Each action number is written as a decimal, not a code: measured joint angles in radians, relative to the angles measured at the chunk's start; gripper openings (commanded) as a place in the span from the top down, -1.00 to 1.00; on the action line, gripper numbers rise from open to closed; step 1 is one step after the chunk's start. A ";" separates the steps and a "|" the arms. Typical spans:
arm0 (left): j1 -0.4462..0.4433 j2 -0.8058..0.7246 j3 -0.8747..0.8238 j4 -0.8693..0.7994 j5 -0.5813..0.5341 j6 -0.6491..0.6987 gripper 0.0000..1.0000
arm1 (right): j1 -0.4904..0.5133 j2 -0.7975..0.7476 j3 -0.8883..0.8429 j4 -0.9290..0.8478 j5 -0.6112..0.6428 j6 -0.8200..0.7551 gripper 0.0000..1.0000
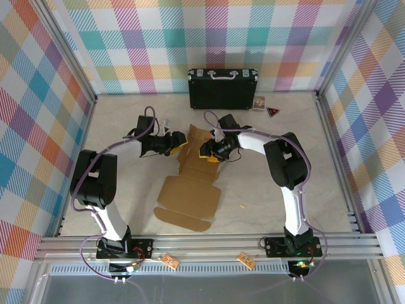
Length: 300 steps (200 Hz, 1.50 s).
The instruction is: Fold the paper box
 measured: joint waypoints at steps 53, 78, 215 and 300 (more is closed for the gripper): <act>-0.063 -0.007 0.000 0.051 0.044 -0.015 -0.23 | 0.000 0.000 0.000 0.000 0.000 0.000 -0.05; -0.075 0.031 0.000 0.092 0.063 -0.038 -0.06 | 0.000 0.000 -0.001 -0.001 0.000 -0.001 0.01; -0.018 -0.044 0.105 -0.069 0.002 0.002 -0.02 | 0.000 0.000 -0.006 0.002 0.003 -0.003 0.08; 0.138 0.124 0.200 -0.315 -0.292 0.038 0.25 | 0.000 0.000 -0.007 0.003 0.003 -0.003 0.08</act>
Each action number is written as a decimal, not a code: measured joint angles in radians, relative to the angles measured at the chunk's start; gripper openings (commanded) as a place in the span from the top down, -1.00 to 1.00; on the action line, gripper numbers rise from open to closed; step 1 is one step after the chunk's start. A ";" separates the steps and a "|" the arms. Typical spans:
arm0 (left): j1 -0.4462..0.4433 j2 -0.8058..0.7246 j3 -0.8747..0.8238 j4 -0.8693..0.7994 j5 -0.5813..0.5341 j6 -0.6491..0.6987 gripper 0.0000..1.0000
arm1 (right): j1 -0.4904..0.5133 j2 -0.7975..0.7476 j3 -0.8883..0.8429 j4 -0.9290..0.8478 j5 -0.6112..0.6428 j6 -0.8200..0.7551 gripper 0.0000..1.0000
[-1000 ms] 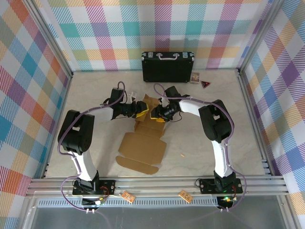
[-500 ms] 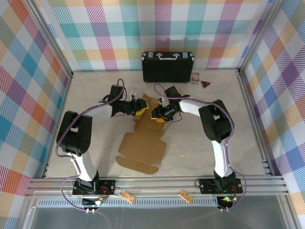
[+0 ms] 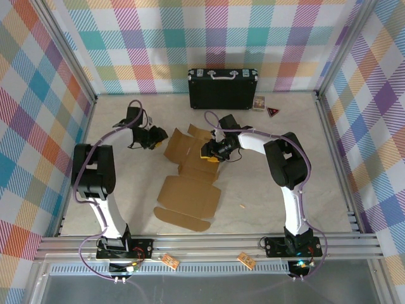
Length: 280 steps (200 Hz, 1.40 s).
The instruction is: Fold the paper box
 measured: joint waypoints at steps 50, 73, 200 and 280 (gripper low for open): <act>-0.003 0.067 -0.017 0.079 0.091 -0.011 0.14 | 0.000 0.000 0.000 0.000 0.000 0.000 0.08; -0.026 0.088 -0.039 0.158 0.183 -0.034 0.14 | 0.000 0.000 0.000 0.000 0.000 0.000 0.08; -0.135 0.098 -0.121 0.423 0.412 -0.167 0.74 | 0.000 0.000 0.000 0.000 0.000 0.000 0.09; -0.185 0.154 -0.051 0.417 0.409 -0.112 1.00 | -0.005 -0.086 -0.140 0.109 0.042 0.008 0.11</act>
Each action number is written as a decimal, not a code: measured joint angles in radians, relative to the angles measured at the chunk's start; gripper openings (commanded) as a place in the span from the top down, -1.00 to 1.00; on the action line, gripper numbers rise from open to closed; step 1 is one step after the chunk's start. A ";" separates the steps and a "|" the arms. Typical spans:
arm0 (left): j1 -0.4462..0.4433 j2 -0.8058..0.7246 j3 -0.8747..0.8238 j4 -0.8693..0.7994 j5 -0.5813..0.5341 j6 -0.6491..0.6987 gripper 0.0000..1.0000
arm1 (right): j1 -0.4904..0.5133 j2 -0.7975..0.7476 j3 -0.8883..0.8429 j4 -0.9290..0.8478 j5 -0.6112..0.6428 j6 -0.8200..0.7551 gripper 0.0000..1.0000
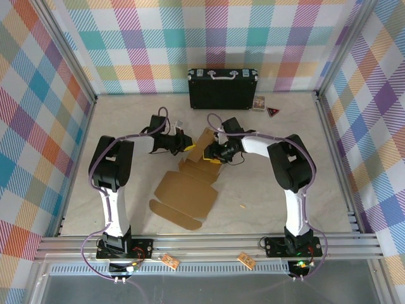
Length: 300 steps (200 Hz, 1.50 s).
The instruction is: Fold the paper box
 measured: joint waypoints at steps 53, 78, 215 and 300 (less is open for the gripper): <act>-0.035 0.015 -0.006 0.018 0.023 0.003 1.00 | -0.017 -0.099 -0.188 0.177 0.020 0.018 0.33; -0.051 0.026 -0.017 0.040 0.024 0.003 1.00 | -0.029 -0.121 -0.251 0.257 0.010 0.027 0.41; -0.142 0.078 0.082 -0.149 -0.127 0.144 1.00 | -0.142 -0.226 -0.457 0.480 -0.108 0.159 0.27; -0.150 0.075 0.103 -0.207 -0.162 0.174 1.00 | -0.098 -0.225 -0.170 0.196 -0.071 0.095 0.56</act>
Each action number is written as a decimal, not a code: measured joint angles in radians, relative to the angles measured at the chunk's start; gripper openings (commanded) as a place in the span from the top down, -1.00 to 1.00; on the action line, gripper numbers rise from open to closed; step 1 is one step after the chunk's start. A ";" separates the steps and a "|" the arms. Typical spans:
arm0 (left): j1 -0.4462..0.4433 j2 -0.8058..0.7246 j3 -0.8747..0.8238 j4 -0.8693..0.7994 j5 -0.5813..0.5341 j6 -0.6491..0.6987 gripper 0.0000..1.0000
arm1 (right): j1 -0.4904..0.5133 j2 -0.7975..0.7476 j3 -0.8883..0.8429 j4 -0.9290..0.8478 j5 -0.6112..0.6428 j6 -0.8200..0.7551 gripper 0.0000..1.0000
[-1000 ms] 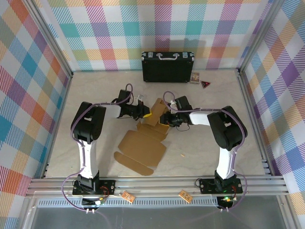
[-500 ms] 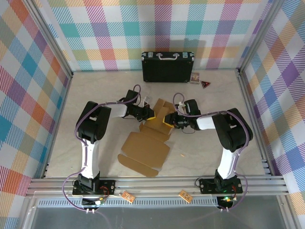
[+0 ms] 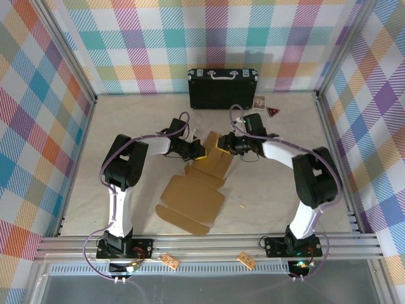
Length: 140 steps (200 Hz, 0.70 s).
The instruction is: Fold the paper box
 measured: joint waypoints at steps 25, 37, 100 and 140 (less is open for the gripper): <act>0.000 -0.005 -0.003 -0.003 -0.004 0.005 1.00 | 0.037 0.146 0.089 -0.077 0.025 -0.021 0.70; 0.000 -0.008 -0.006 -0.005 -0.008 0.006 1.00 | 0.047 0.206 0.109 -0.116 0.053 -0.025 0.76; 0.000 -0.074 -0.057 -0.048 -0.071 0.001 1.00 | 0.049 0.232 0.138 -0.180 0.074 -0.029 0.92; 0.000 -0.096 -0.080 -0.076 -0.083 -0.003 1.00 | 0.049 0.232 0.139 -0.180 0.071 -0.029 0.92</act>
